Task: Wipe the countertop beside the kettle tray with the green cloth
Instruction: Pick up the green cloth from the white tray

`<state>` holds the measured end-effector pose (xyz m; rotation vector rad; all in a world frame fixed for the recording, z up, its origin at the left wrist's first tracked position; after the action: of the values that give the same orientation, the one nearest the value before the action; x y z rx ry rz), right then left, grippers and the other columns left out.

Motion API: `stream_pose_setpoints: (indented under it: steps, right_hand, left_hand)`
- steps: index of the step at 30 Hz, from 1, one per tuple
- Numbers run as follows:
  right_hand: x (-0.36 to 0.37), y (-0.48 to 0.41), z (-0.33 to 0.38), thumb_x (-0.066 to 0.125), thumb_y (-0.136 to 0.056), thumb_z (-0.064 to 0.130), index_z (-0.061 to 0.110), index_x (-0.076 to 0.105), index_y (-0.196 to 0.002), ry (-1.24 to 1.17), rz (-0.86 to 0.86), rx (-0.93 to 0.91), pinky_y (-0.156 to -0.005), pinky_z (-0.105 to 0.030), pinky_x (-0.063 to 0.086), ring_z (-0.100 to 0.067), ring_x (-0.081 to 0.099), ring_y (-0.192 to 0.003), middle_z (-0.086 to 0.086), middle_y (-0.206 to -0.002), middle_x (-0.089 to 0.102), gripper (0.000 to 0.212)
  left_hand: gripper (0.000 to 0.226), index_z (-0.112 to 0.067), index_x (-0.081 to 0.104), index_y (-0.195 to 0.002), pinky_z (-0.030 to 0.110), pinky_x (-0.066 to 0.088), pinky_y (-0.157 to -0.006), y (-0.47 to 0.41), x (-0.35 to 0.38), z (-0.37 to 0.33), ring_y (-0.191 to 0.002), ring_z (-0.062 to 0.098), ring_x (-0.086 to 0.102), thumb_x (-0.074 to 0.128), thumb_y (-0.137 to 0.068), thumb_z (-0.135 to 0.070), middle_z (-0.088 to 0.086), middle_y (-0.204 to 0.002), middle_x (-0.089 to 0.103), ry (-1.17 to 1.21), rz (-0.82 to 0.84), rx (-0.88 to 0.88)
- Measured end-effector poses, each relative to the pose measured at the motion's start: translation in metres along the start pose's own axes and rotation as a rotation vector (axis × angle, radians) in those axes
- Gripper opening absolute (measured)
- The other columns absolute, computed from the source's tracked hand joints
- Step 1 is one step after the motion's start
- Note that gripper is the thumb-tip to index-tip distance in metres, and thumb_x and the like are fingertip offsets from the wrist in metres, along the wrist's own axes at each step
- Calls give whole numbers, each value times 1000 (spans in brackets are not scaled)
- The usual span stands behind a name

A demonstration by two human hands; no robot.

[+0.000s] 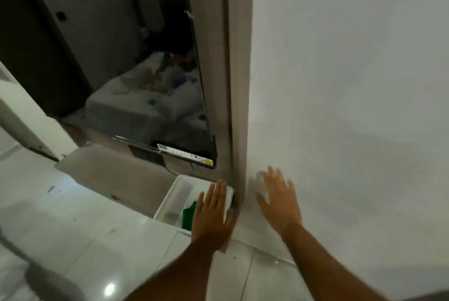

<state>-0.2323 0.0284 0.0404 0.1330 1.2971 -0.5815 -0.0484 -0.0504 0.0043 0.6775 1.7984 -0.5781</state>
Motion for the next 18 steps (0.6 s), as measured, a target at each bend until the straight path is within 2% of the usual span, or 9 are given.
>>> stream_pose_setpoints:
  steps: [2,4,5,8,12,15,18]
  right_hand:
    - [54,0,39,34,-103,52,25,28,-158,-87,168,-27,-127,-44,18,-26,20,-156,0,-169,22,62]
    - [110,1,79,42,-102,50,29,30,-156,-168,295,-8,-125,-41,25,-25,29,-152,2,-167,26,60]
    - [139,-2,97,45,-102,48,28,29,-157,-194,347,0,-126,-41,24,-24,27,-153,2,-168,24,61]
    - [215,-13,136,51,-100,40,26,25,-158,-217,531,-3,-127,-41,18,-23,21,-155,2,-169,21,65]
    - [290,-24,162,61,-96,36,22,31,-156,-226,790,-23,-124,-43,29,-28,31,-151,-2,-167,28,68]
    - [328,-34,153,53,-100,44,17,18,-161,-116,884,-8,-127,-45,18,-27,12,-157,-4,-172,8,76]
    - [356,-31,144,52,-97,55,16,-2,-162,-35,946,-38,-128,-48,9,-26,-4,-158,-3,-171,-11,93]
  left_hand:
    - [79,-25,-7,-168,51,1,-134,6,18,51,-162,17,-16,14,-98,-54,-3,-176,-12,27,65,-118]
    - [80,-21,-7,-167,52,-1,-133,12,37,108,-162,22,-13,15,-95,-50,1,-177,-7,-8,45,-229]
    - [80,-20,-5,-167,51,0,-133,10,44,130,-163,23,-9,16,-95,-48,3,-177,-3,0,51,-263]
    - [77,-20,-6,-166,45,-5,-131,3,53,172,-163,22,-9,12,-96,-48,3,-176,-6,12,65,-264]
    - [77,-23,-15,-165,41,-13,-129,0,67,228,-161,17,-18,15,-99,-46,0,-175,-15,-11,117,-323]
    - [78,-24,-15,-166,41,-15,-129,-3,78,251,-161,14,-18,17,-99,-45,0,-176,-15,2,147,-351]
    - [77,-23,-12,-167,41,-14,-129,-8,86,259,-162,15,-16,17,-98,-44,0,-177,-13,30,175,-353]
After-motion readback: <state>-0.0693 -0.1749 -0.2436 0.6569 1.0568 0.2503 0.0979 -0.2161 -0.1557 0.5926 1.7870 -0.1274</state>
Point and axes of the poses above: each hand's wrist, its own y-axis away from the middle knuckle, its own x-axis out of the palm, z = x × y, the point moved 7 cm from there along -y, towards the middle knuckle
